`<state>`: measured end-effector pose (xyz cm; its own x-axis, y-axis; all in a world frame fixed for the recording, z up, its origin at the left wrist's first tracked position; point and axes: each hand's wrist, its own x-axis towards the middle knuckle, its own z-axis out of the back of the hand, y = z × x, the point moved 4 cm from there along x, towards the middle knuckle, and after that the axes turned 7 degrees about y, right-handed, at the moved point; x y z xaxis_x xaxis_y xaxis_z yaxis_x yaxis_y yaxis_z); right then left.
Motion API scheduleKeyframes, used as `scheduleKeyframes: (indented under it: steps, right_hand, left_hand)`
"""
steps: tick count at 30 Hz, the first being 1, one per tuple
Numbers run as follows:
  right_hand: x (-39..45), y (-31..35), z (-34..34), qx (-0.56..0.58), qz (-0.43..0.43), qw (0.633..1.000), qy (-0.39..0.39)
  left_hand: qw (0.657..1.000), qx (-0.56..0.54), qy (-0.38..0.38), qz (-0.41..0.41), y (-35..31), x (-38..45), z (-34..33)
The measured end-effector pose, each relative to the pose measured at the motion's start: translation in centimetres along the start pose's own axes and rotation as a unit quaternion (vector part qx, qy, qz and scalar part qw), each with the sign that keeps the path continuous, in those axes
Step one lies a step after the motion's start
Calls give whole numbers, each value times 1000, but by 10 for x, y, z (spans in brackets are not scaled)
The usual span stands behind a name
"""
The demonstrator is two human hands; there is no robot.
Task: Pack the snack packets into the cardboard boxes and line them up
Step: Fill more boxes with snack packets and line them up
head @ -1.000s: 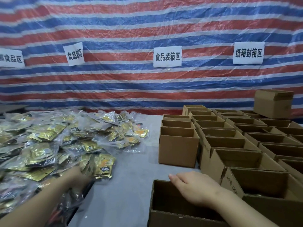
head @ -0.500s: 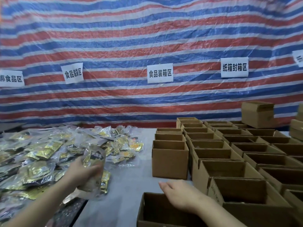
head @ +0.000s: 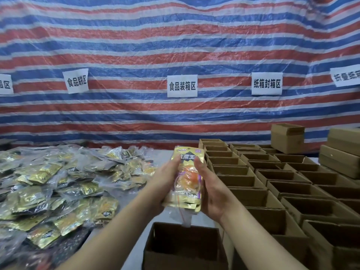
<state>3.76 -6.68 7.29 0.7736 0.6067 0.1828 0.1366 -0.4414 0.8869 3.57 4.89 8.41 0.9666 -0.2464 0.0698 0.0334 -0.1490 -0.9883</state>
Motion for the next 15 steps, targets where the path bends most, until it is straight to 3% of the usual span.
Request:
scheduleKeyframes:
  steps: [3,5,7,9,10,13,15]
  right_hand:
    - [-8,-9,5,14,-15,1000,-24]
    - [-12,-11,8,24,-17,998,-55]
    - [-16,-10,11,56,-7,994,-90]
    - [-18,-7,14,111,21,986,-123]
    - [-18,-5,13,126,37,982,-137]
    - [-14,-2,12,88,62,976,-188]
    - [-15,0,12,58,82,973,-208]
  left_hand:
    - [993,66,-99,7,2,5,-7]
    - [973,131,-180,-54,-2,6,-6]
    - [969,121,-204,-72,-1,6,-2]
    - [988,61,-137,-30,7,-2,-2]
    - [997,35,-68,9,15,-7,-5]
    - [990,17,108,86,31,-24,-12]
    - [986,42,132,88,34,-26,-11]
